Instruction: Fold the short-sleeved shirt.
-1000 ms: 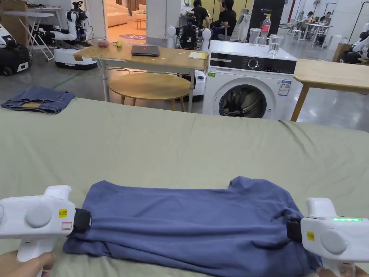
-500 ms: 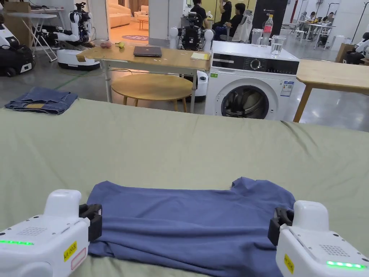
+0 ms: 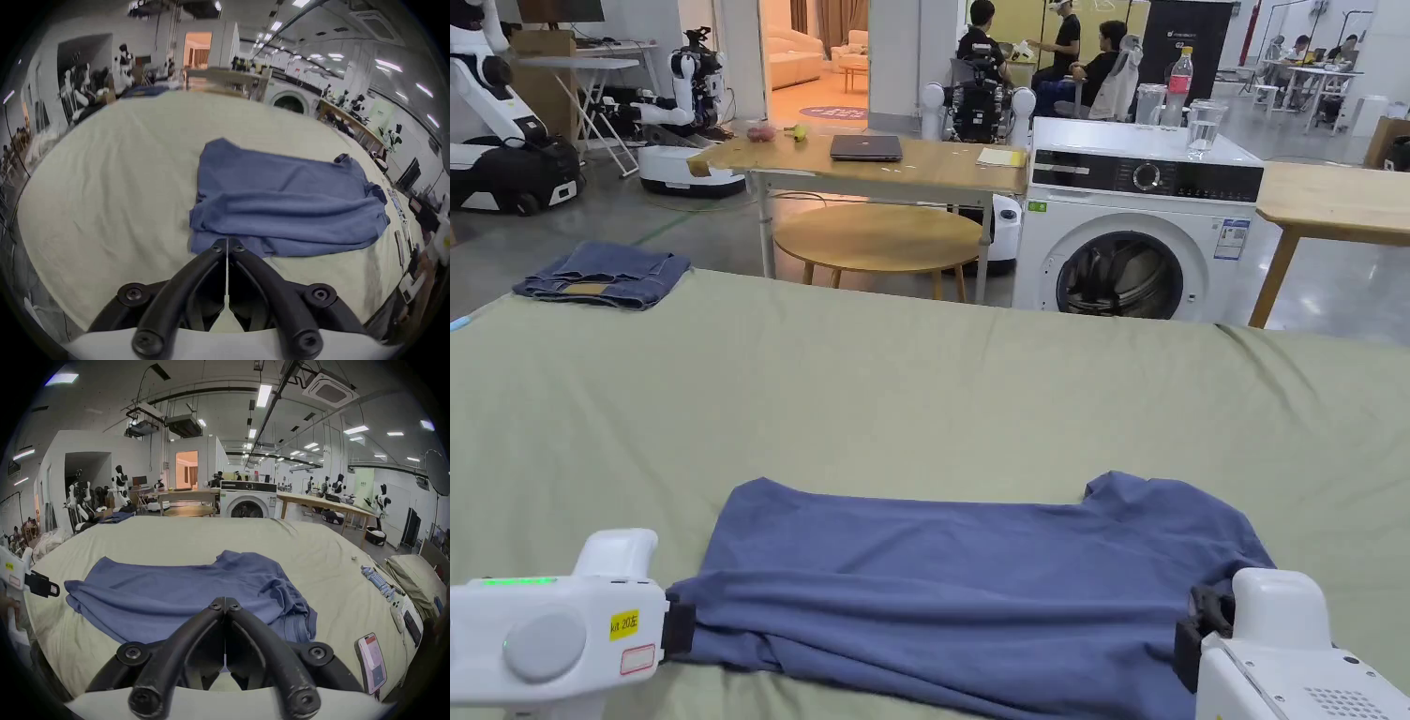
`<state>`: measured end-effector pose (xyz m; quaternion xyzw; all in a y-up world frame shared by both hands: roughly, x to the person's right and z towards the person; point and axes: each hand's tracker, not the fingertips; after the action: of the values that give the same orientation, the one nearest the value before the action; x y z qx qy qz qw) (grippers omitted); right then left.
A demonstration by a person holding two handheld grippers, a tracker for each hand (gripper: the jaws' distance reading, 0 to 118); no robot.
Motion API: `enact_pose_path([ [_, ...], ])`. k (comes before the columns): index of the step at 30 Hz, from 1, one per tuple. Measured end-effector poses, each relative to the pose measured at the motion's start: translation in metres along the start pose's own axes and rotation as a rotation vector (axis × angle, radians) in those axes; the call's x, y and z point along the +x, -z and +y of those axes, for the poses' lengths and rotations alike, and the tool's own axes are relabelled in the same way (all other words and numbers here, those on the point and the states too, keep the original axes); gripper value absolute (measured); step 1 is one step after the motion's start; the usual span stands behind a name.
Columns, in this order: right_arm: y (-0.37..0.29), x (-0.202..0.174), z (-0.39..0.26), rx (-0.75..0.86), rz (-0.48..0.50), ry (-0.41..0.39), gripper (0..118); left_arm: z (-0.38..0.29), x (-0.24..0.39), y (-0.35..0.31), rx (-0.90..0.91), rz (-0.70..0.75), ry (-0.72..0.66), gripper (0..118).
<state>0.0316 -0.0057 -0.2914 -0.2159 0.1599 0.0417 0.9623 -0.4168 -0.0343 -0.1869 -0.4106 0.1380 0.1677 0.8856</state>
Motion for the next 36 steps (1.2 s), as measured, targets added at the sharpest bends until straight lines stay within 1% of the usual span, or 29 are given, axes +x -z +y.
enact_pose_path([
  [1, 0.001, 0.002, -0.002, -0.010, -0.002, -0.002, 0, 0.004, -0.001, 0.007, -0.035, -0.010, -0.012, 2],
  [2, 0.002, 0.004, -0.004, -0.015, -0.005, -0.004, 0, 0.007, -0.003, 0.014, -0.060, -0.006, -0.019, 22],
  [3, 0.003, 0.005, -0.006, -0.021, -0.008, -0.005, 0, 0.011, -0.005, 0.022, -0.091, -0.001, -0.022, 39],
  [4, 0.002, 0.007, -0.007, -0.027, -0.012, -0.006, 0, 0.012, -0.006, 0.029, -0.121, 0.012, -0.026, 48],
  [5, 0.002, 0.008, -0.009, -0.033, -0.015, -0.007, 0, 0.012, -0.004, 0.033, -0.153, 0.023, -0.020, 52],
  [7, 0.003, 0.013, -0.012, -0.044, -0.022, -0.006, 0, 0.011, -0.004, 0.047, -0.198, 0.061, -0.002, 54],
  [9, 0.004, 0.016, -0.014, -0.054, -0.029, -0.004, 0, 0.005, -0.003, 0.060, -0.239, 0.099, 0.004, 54],
  [10, 0.004, 0.018, -0.015, -0.059, -0.032, -0.003, 0, 0.004, -0.002, 0.061, -0.221, 0.082, 0.004, 54],
  [12, 0.004, 0.021, -0.017, -0.070, -0.036, -0.003, 0, 0.003, 0.003, 0.055, -0.206, 0.102, 0.011, 54],
  [15, 0.004, 0.027, -0.020, -0.078, -0.042, 0.001, 0, -0.002, 0.010, 0.055, -0.186, 0.130, 0.038, 50],
  [16, 0.004, 0.029, -0.020, -0.082, -0.044, 0.003, 0, -0.003, 0.013, 0.054, -0.180, 0.120, 0.066, 44],
  [18, 0.005, 0.035, -0.020, -0.090, -0.046, 0.012, 0, -0.005, 0.020, 0.049, -0.170, 0.111, 0.106, 12],
  [19, 0.005, 0.040, -0.019, -0.094, -0.047, 0.016, 0, -0.007, 0.020, 0.049, -0.171, 0.092, 0.101, 3],
  [22, 0.008, 0.059, -0.013, -0.104, -0.062, 0.017, 0, -0.009, 0.016, 0.043, -0.163, 0.083, 0.118, 0],
  [24, 0.012, 0.077, -0.005, -0.129, -0.079, 0.010, 1, -0.010, 0.011, 0.032, -0.143, 0.057, 0.104, 0],
  [25, 0.014, 0.087, -0.002, -0.140, -0.089, 0.012, 9, -0.009, 0.008, 0.025, -0.125, 0.049, 0.092, 0],
  [26, 0.018, 0.097, 0.001, -0.166, -0.105, 0.015, 31, -0.010, 0.006, 0.018, -0.109, 0.043, 0.085, 0],
  [27, 0.023, 0.106, 0.003, -0.204, -0.112, 0.016, 48, -0.010, 0.004, 0.013, -0.096, 0.040, 0.083, 0],
  [28, 0.029, 0.116, 0.005, -0.234, -0.101, 0.022, 59, -0.011, 0.003, 0.008, -0.084, 0.029, 0.080, 0],
  [29, 0.035, 0.123, 0.006, -0.267, -0.092, 0.017, 61, -0.011, 0.004, 0.000, -0.079, 0.015, 0.073, 0],
  [32, 0.055, 0.138, 0.001, -0.356, -0.047, 0.012, 61, -0.014, 0.004, -0.008, -0.066, -0.003, 0.063, 0],
  [35, 0.081, 0.142, -0.012, -0.448, -0.005, 0.019, 61, -0.015, 0.005, -0.010, -0.066, -0.008, 0.064, 0],
  [36, 0.090, 0.141, -0.018, -0.482, -0.012, 0.008, 61, -0.016, 0.005, -0.009, -0.067, -0.009, 0.063, 0],
])
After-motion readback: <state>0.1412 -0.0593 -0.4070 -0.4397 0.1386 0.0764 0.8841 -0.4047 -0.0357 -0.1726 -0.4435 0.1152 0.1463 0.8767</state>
